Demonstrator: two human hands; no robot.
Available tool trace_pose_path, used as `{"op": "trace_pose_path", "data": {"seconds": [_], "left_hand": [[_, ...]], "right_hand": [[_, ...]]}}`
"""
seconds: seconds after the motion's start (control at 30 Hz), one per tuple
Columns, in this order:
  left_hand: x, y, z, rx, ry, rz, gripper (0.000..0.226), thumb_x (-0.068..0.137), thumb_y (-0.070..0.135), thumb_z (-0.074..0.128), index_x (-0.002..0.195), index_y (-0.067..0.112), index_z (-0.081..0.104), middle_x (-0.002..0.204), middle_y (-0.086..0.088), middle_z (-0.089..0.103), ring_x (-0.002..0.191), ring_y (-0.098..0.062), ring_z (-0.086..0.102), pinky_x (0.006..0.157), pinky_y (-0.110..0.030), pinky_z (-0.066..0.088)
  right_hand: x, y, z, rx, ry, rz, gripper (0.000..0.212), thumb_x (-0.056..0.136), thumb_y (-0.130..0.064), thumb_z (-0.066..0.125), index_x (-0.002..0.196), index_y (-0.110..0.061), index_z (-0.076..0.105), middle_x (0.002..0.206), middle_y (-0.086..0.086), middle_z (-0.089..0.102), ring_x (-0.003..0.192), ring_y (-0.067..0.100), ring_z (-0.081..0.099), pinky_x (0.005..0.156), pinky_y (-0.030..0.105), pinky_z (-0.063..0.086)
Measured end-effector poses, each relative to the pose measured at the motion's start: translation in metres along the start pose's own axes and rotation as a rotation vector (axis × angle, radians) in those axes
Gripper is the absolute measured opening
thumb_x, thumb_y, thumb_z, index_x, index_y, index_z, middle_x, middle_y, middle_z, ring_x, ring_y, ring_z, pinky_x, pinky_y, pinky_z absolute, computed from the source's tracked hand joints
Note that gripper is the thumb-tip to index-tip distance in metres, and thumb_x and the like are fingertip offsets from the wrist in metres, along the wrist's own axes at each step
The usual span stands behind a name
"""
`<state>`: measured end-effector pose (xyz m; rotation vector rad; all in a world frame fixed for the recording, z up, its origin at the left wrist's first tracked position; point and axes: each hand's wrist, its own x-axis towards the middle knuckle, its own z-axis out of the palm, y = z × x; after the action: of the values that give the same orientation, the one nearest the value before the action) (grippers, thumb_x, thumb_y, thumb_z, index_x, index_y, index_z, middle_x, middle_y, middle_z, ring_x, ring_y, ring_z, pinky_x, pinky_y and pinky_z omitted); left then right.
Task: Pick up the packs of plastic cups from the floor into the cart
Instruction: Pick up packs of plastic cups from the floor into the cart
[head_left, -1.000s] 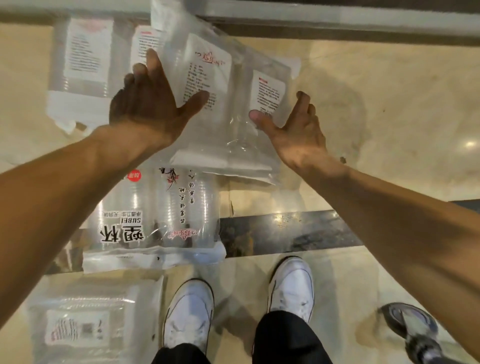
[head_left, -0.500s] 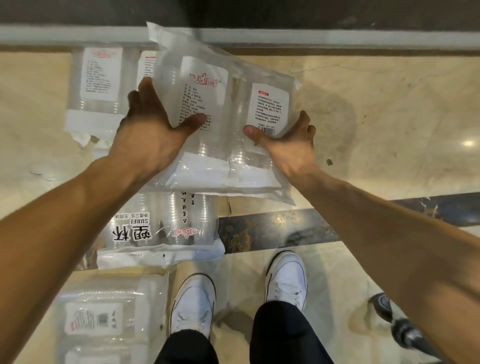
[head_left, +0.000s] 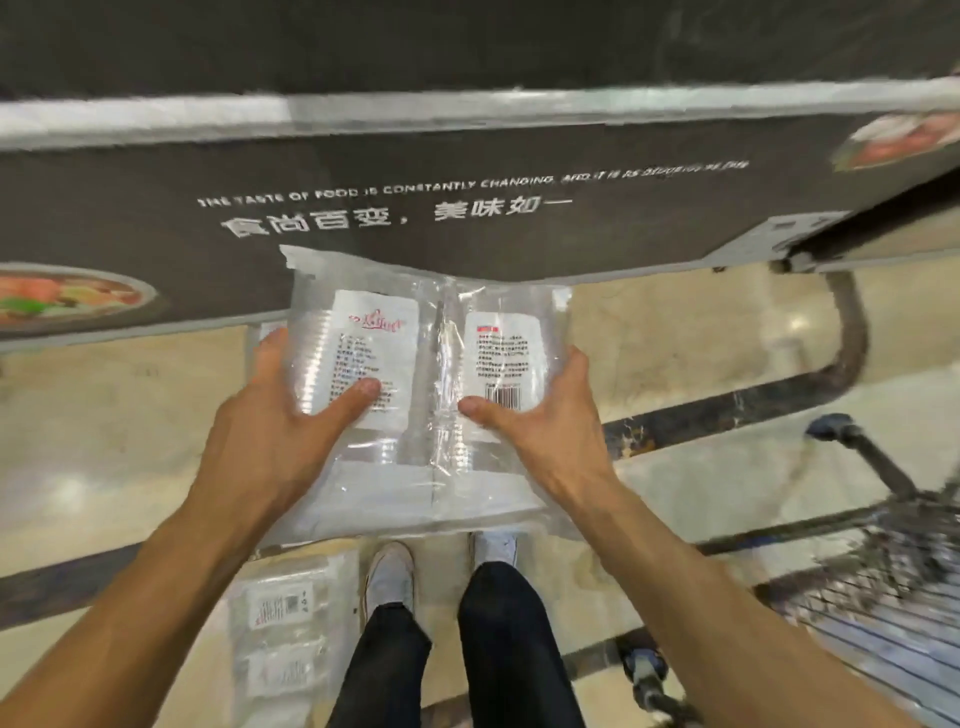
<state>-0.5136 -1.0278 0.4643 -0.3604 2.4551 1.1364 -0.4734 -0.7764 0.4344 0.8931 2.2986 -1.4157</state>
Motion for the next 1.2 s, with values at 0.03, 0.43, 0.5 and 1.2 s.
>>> {"op": "trace_pose_path", "data": {"seconds": [0.03,0.43,0.5,1.2], "left_hand": [[-0.019,0.024,-0.020,0.000,-0.015,0.000,0.076,0.085,0.069,0.073,0.149,0.041,0.043,0.121,0.014,0.065,0.102,-0.021,0.064,0.085,-0.039,0.048],[-0.183,0.234,-0.158,-0.035,-0.129,0.315,0.075,0.092,0.063,0.073,0.153,0.032,0.040,0.130,0.014,0.059,0.112,-0.018,0.061,0.090,-0.039,0.044],[-0.200,0.266,-0.163,-0.009,-0.158,0.382,0.074,0.092,0.066,0.071,0.150,0.031,0.042,0.126,0.016,0.058,0.111,-0.017,0.061,0.086,-0.037,0.044],[-0.435,0.476,0.159,0.263,-0.824,0.894,0.078,0.090,0.069,0.075,0.152,0.034,0.044,0.132,0.019,0.067,0.116,-0.013,0.069,0.098,-0.037,0.056]], "right_hand": [[-0.028,-0.024,-0.022,0.001,0.017,0.010,0.121,0.044,-0.076,0.096,0.139,-0.034,0.033,0.125,-0.010,0.066,0.112,0.015,0.069,0.094,0.044,0.061],[-0.232,-0.193,-0.216,-0.020,0.209,-0.116,0.097,0.062,-0.068,0.096,0.129,-0.030,0.037,0.125,-0.006,0.063,0.107,0.015,0.066,0.086,0.038,0.059],[-0.258,-0.200,-0.244,0.020,0.255,-0.115,0.096,0.063,-0.068,0.096,0.129,-0.029,0.037,0.125,-0.006,0.064,0.106,0.015,0.066,0.085,0.037,0.059],[-0.497,0.062,-0.503,0.399,0.906,0.302,0.120,0.041,-0.086,0.084,0.134,-0.026,0.036,0.133,0.003,0.061,0.113,0.027,0.065,0.092,0.052,0.059]]}}
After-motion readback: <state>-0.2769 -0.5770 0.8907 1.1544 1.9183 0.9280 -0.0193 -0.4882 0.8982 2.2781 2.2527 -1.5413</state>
